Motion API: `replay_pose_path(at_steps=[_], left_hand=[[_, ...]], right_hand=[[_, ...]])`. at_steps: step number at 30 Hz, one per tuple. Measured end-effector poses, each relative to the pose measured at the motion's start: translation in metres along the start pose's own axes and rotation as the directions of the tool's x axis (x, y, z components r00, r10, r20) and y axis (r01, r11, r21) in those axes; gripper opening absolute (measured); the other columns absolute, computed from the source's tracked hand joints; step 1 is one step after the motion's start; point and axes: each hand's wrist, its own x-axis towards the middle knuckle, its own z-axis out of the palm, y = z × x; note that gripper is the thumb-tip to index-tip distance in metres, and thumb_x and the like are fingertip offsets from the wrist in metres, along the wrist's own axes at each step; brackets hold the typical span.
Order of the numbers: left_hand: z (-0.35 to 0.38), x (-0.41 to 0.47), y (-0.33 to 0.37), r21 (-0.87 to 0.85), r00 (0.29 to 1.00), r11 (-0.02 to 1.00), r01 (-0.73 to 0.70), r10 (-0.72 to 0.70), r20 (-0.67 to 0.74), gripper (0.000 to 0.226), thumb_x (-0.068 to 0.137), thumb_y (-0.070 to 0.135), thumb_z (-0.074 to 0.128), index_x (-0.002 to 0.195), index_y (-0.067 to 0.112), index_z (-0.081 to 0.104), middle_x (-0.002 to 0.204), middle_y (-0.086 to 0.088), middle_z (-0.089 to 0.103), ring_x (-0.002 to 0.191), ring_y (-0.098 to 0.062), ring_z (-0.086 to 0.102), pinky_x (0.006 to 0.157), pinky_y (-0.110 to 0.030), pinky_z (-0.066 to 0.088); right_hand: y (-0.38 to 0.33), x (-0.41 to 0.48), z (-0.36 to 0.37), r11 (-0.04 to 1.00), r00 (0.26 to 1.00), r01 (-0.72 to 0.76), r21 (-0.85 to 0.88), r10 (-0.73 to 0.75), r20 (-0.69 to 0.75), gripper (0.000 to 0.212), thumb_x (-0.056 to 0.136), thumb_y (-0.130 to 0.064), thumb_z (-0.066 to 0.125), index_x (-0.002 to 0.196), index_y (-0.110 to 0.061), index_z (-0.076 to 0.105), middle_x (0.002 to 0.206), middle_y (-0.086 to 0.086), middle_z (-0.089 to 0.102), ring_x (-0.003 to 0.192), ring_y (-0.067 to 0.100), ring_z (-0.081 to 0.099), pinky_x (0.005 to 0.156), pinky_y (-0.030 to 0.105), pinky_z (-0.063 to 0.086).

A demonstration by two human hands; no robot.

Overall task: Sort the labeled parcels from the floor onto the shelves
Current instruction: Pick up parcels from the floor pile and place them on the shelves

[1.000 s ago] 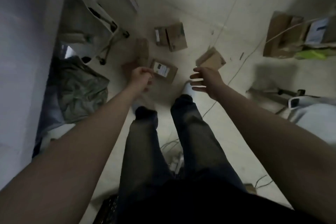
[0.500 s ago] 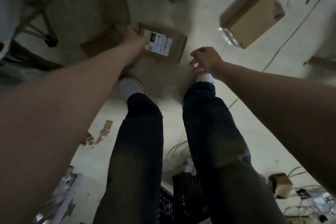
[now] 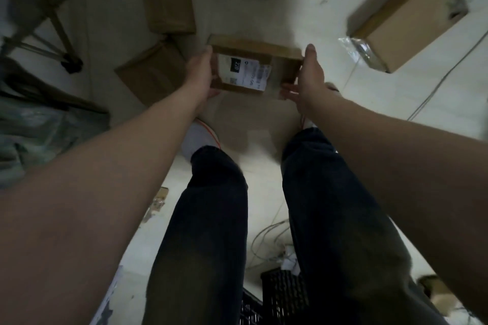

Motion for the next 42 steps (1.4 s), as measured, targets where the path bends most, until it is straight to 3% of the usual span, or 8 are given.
replay_pose_path(at_steps=[5, 12, 18, 25, 28, 32, 36, 42], left_hand=[[-0.019, -0.073, 0.029, -0.377, 0.999, 0.925, 0.035, -0.022, 0.041, 0.027, 0.104, 0.043, 0.053, 0.099, 0.019, 0.063, 0.097, -0.005, 0.067, 0.088, -0.020, 0.064, 0.077, -0.036, 0.054], [-0.067, -0.183, 0.088, -0.344, 0.962, 0.935, -0.091, 0.172, 0.211, 0.034, 0.099, 0.027, 0.064, 0.126, 0.007, 0.059, 0.103, -0.009, 0.061, 0.088, -0.024, 0.065, 0.058, -0.030, 0.054], [-0.127, -0.280, 0.126, -0.221, 0.910, 0.940, -0.261, 0.316, 0.269, 0.029, 0.095, 0.042, 0.069, 0.115, 0.021, 0.072, 0.115, -0.008, 0.075, 0.111, -0.031, 0.069, 0.099, -0.056, 0.052], [-0.185, -0.422, 0.145, -0.342, 0.949, 0.912, -0.224, 0.284, 0.136, 0.034, 0.093, 0.053, 0.067, 0.114, 0.027, 0.070, 0.109, 0.001, 0.076, 0.103, -0.022, 0.072, 0.082, -0.039, 0.062], [-0.205, -0.504, 0.155, -0.447, 0.940, 0.842, -0.303, 0.341, 0.007, 0.033, 0.095, 0.051, 0.063, 0.115, 0.026, 0.071, 0.107, 0.001, 0.078, 0.098, -0.019, 0.073, 0.085, -0.040, 0.061], [-0.235, -0.631, 0.159, -0.451, 0.836, 0.704, -0.548, 0.483, -0.262, 0.019, 0.095, 0.044, 0.061, 0.090, 0.030, 0.072, 0.084, 0.008, 0.078, 0.080, -0.012, 0.075, 0.074, -0.034, 0.062], [-0.276, -0.755, 0.139, -0.438, 0.648, 0.480, -0.760, 0.614, -0.450, 0.019, 0.095, 0.034, 0.061, 0.092, 0.033, 0.080, 0.094, 0.006, 0.079, 0.089, -0.013, 0.075, 0.074, -0.028, 0.061], [-0.350, -0.900, 0.066, -0.274, 0.362, 0.236, -0.932, 0.601, -0.712, 0.025, 0.093, 0.035, 0.069, 0.117, 0.039, 0.074, 0.103, 0.017, 0.078, 0.096, -0.003, 0.073, 0.083, -0.024, 0.059]], right_hand=[[-0.022, -0.075, -0.014, 0.985, 0.969, 0.158, 0.076, -0.139, -0.205, 0.030, 0.097, -0.034, 0.066, 0.119, -0.018, 0.055, 0.113, 0.008, 0.063, 0.105, 0.025, 0.064, 0.093, 0.043, 0.060], [-0.056, -0.200, -0.044, 0.850, 0.900, 0.383, 0.360, -0.256, -0.353, 0.025, 0.088, -0.003, 0.056, 0.106, -0.020, 0.059, 0.097, 0.003, 0.057, 0.087, 0.019, 0.053, 0.078, 0.037, 0.045], [-0.090, -0.322, -0.037, 0.724, 0.921, 0.389, 0.570, -0.305, -0.241, 0.026, 0.087, 0.001, 0.053, 0.095, -0.023, 0.059, 0.070, -0.005, 0.054, 0.064, 0.011, 0.049, 0.061, 0.029, 0.046], [-0.132, -0.476, -0.032, 0.661, 0.945, 0.210, 0.720, -0.325, 0.023, 0.015, 0.090, -0.019, 0.075, 0.100, -0.013, 0.065, 0.086, -0.002, 0.075, 0.078, 0.016, 0.067, 0.071, 0.030, 0.057], [-0.154, -0.557, -0.040, 0.730, 0.839, 0.455, 0.510, -0.544, 0.031, 0.017, 0.093, -0.012, 0.069, 0.110, -0.014, 0.066, 0.102, 0.004, 0.069, 0.087, 0.018, 0.064, 0.072, 0.033, 0.055], [-0.162, -0.663, -0.048, 0.537, 0.570, 0.799, 0.269, -0.820, -0.057, 0.028, 0.093, -0.009, 0.062, 0.118, -0.021, 0.070, 0.096, -0.005, 0.065, 0.086, 0.001, 0.063, 0.076, 0.019, 0.053], [-0.155, -0.770, -0.052, 0.380, 0.385, 0.868, 0.321, -0.921, 0.050, 0.029, 0.091, -0.008, 0.059, 0.114, -0.023, 0.070, 0.069, -0.028, 0.059, 0.068, -0.010, 0.057, 0.065, 0.006, 0.047], [-0.126, -0.910, -0.032, 0.232, 0.142, 0.885, 0.403, -0.960, 0.239, 0.031, 0.088, -0.008, 0.059, 0.113, -0.022, 0.073, 0.107, -0.006, 0.073, 0.087, -0.002, 0.066, 0.067, 0.009, 0.049]])
